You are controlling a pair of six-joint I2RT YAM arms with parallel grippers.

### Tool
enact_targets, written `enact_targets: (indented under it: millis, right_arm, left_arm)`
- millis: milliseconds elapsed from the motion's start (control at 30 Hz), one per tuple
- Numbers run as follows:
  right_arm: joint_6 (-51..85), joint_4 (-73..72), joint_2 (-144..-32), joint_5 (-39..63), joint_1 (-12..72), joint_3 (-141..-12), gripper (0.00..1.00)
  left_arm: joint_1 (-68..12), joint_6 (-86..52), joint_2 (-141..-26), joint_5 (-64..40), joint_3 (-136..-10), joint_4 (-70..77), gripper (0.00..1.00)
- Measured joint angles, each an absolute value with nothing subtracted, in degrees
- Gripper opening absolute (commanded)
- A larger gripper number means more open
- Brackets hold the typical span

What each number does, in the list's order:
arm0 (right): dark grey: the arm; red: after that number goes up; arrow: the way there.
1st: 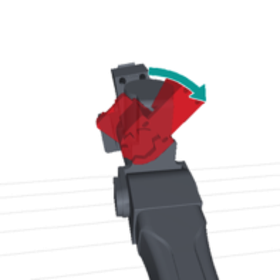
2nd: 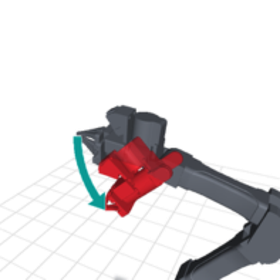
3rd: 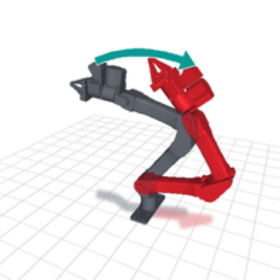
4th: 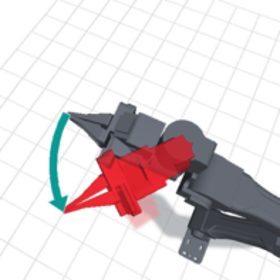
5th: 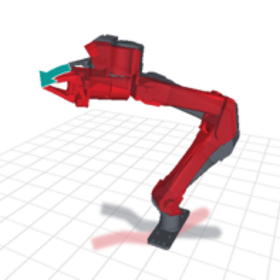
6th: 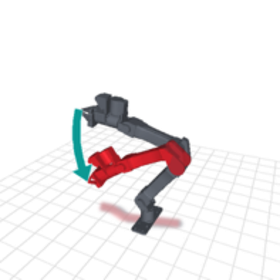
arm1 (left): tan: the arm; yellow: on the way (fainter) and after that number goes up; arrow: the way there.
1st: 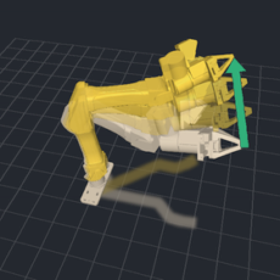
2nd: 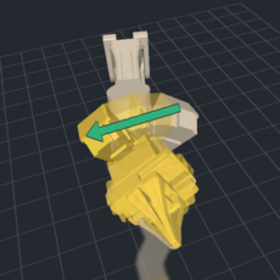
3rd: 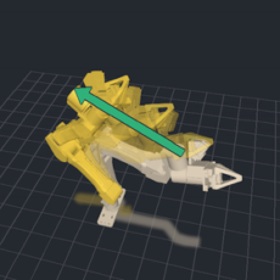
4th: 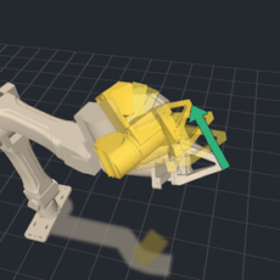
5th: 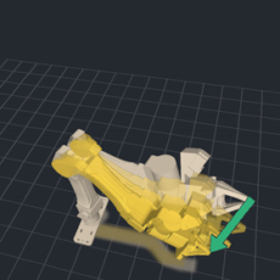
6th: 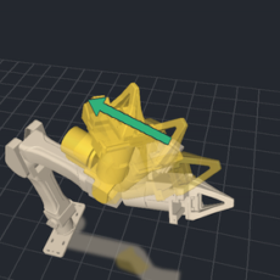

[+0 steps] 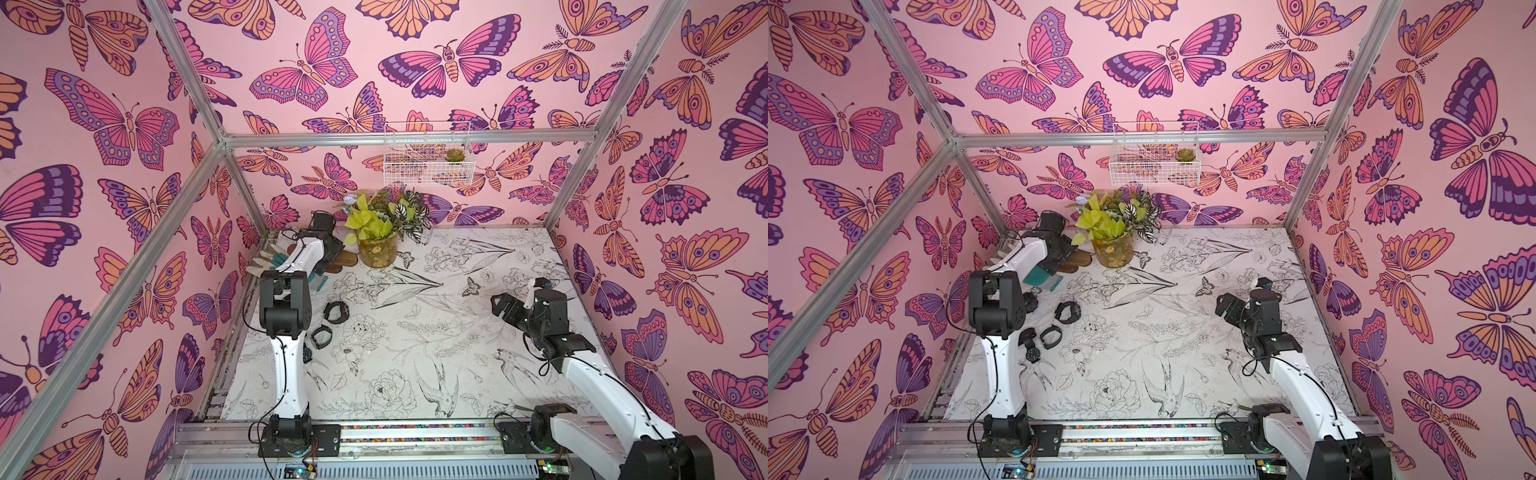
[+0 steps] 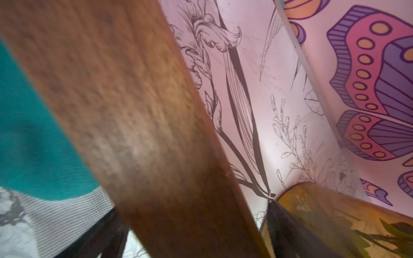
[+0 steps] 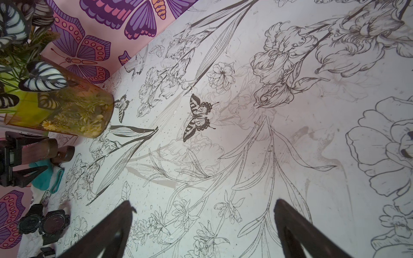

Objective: Place watch on stand
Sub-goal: Move the stand to the center of the board.

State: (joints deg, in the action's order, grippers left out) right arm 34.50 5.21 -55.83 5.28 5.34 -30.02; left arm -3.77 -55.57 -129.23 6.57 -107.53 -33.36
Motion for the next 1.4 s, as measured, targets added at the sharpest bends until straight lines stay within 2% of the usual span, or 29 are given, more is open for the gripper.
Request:
enact_targets:
  millis: [267, 367, 667, 1000, 1400]
  right_arm:
    - [34.48, 5.39, -56.23, 5.23, 5.34, -30.02, 1.00]
    - [34.48, 5.39, -56.25, 5.23, 5.34, -30.02, 1.00]
    - [34.54, 5.39, -56.25, 5.23, 5.34, -30.02, 1.00]
    - [34.70, 5.43, -55.37, 5.23, 5.34, -30.02, 1.00]
    - [35.62, 7.07, -54.54, 5.41, 5.37, -30.02, 1.00]
  left_arm:
    - [-3.79, -55.35, -128.79, 5.34, -106.50, -32.42, 0.68]
    - [-3.81, -55.37, -127.28, 5.32, -103.81, -31.62, 0.67]
    - [-4.78, -55.53, -121.75, 5.21, -95.79, -29.39, 0.55]
    - [-8.86, -57.10, -115.00, 4.05, -86.00, -25.87, 0.51]
    - [-21.71, -62.11, -102.41, 5.17, -71.13, -23.62, 0.53]
